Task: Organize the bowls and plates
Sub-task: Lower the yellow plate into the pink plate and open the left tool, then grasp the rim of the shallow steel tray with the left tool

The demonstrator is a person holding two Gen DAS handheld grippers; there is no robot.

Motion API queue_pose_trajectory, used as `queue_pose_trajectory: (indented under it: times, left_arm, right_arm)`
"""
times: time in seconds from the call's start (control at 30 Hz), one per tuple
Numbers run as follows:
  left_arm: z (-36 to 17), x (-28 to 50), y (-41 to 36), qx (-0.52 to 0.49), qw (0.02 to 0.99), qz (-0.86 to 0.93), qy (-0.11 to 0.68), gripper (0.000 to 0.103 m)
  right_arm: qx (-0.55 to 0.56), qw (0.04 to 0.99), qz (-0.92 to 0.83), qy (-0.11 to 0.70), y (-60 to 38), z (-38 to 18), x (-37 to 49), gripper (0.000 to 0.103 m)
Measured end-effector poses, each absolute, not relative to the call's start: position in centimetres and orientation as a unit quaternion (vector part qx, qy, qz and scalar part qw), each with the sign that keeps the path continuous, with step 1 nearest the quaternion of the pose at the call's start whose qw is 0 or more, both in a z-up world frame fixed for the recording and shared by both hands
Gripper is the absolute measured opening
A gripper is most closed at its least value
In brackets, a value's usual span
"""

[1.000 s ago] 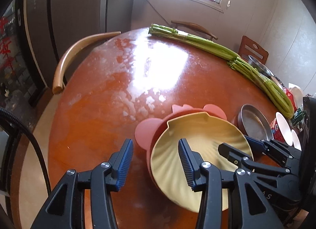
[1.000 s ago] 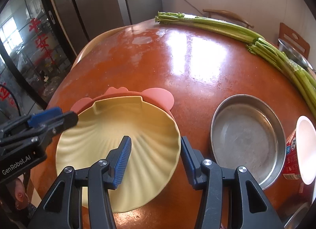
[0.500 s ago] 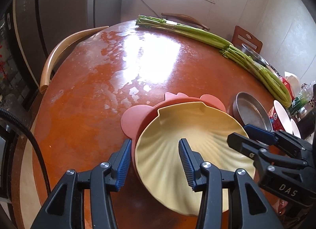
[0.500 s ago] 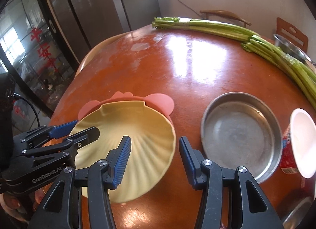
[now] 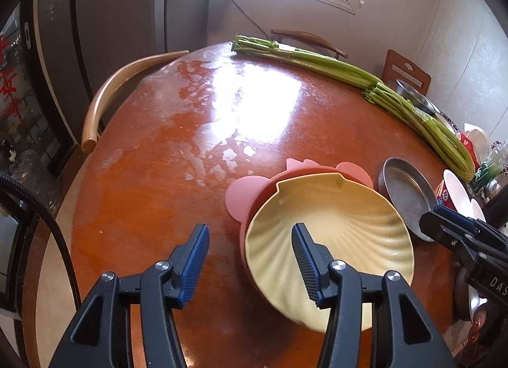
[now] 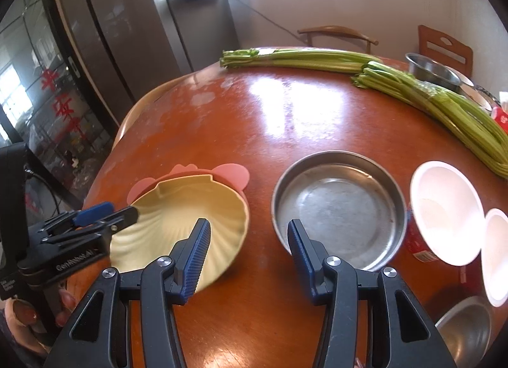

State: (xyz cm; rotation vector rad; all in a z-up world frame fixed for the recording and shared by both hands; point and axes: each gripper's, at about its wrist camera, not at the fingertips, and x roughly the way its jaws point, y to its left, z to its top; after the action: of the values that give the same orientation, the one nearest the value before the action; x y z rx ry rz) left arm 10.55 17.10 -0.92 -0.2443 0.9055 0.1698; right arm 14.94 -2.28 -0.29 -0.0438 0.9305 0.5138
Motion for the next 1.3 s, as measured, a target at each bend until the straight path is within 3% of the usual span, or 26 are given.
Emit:
queue_pose_trajectory:
  times: [0.67,1.3]
  left_arm:
    - [3.6,10.2,10.9,-0.079,0.909,0.03,0.409,0.06]
    - [4.2,17.8,2.4,0.01,0.891,-0.053,0.451,0.06]
  right_arm:
    - [0.019,0.884,0.211,0.417,-8.5,2.2,12.8,0.053]
    - [0.07,0.871,0.175,0.453,-12.9,0.3,13.3,0.053]
